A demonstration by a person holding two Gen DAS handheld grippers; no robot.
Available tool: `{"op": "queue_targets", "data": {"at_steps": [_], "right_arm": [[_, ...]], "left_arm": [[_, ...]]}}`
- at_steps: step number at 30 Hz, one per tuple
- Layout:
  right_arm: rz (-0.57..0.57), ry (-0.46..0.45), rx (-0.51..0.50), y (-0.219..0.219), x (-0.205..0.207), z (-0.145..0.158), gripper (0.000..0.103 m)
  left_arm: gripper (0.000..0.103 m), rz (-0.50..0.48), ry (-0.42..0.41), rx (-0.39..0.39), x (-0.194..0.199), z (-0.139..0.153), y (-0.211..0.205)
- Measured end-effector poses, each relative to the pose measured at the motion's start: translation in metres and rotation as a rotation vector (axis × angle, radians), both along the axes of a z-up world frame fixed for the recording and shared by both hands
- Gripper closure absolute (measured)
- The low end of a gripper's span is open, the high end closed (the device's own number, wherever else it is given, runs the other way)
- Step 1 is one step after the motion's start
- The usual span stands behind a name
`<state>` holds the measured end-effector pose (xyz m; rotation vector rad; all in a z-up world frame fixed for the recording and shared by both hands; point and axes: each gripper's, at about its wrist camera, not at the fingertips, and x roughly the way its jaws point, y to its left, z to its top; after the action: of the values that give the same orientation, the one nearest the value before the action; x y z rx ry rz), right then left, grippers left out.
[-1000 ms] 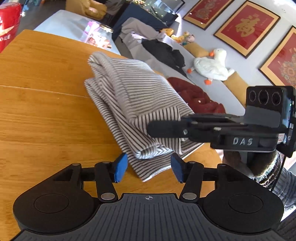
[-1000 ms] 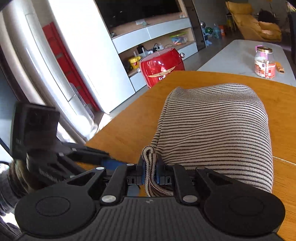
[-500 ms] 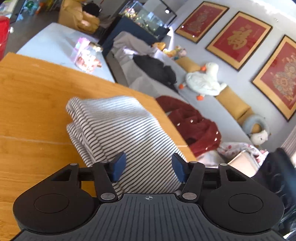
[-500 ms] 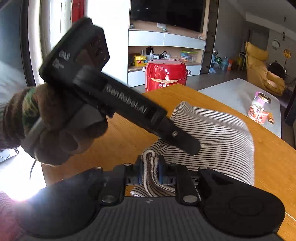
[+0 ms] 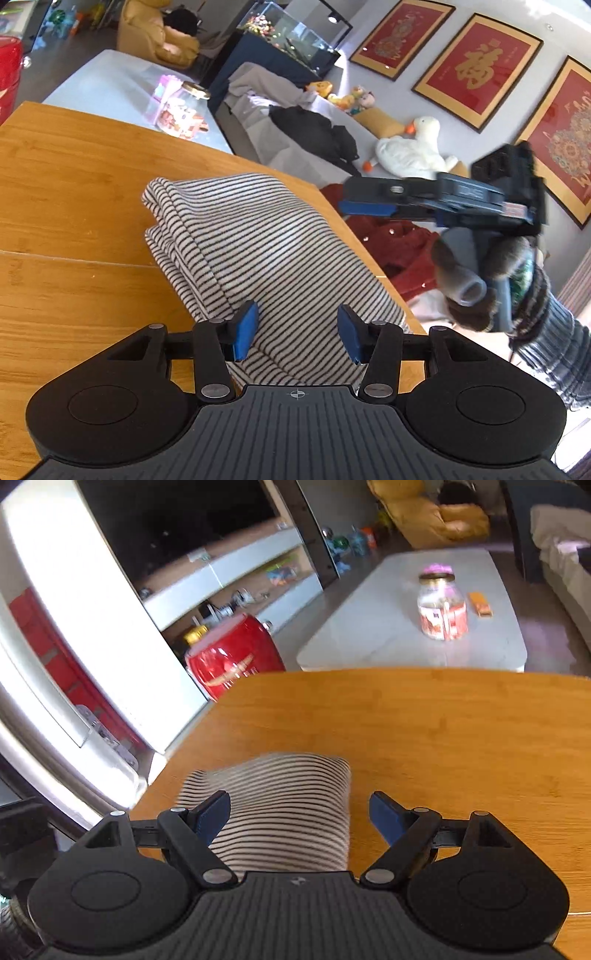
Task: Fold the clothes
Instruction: 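Fold the shirt edge over and open both grippers, then smooth the folded shirt flat with both grippers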
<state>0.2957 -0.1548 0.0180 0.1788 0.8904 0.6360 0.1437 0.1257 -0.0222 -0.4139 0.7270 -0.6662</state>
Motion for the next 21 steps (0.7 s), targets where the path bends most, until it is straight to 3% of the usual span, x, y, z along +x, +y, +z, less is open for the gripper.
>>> {"op": "queue_targets", "data": {"at_steps": [3, 4, 5, 8, 12, 15, 21], "right_arm": [[0.02, 0.181, 0.071, 0.025, 0.033, -0.039, 0.02], [0.042, 0.164, 0.083, 0.031, 0.031, -0.037, 0.023], [0.066, 0.141, 0.094, 0.036, 0.027, -0.034, 0.034], [0.13, 0.053, 0.106, 0.047, 0.013, -0.02, 0.044], [0.198, -0.123, 0.054, 0.045, -0.018, 0.007, 0.044], [0.084, -0.095, -0.079, 0.037, -0.003, -0.016, 0.044], [0.023, -0.163, -0.144, 0.029, -0.029, -0.02, 0.036]], "left_arm": [[0.051, 0.003, 0.001, 0.019, -0.001, 0.001, 0.0], [0.051, 0.005, 0.0, 0.027, -0.002, 0.001, 0.0], [0.05, 0.007, -0.001, 0.036, -0.002, 0.001, -0.001], [0.049, 0.01, 0.013, 0.046, -0.001, 0.0, 0.001], [0.047, -0.007, 0.023, 0.052, -0.001, -0.003, 0.001], [0.048, -0.013, 0.006, 0.062, -0.001, -0.004, -0.004], [0.047, -0.02, -0.033, 0.119, -0.001, 0.003, -0.018]]}}
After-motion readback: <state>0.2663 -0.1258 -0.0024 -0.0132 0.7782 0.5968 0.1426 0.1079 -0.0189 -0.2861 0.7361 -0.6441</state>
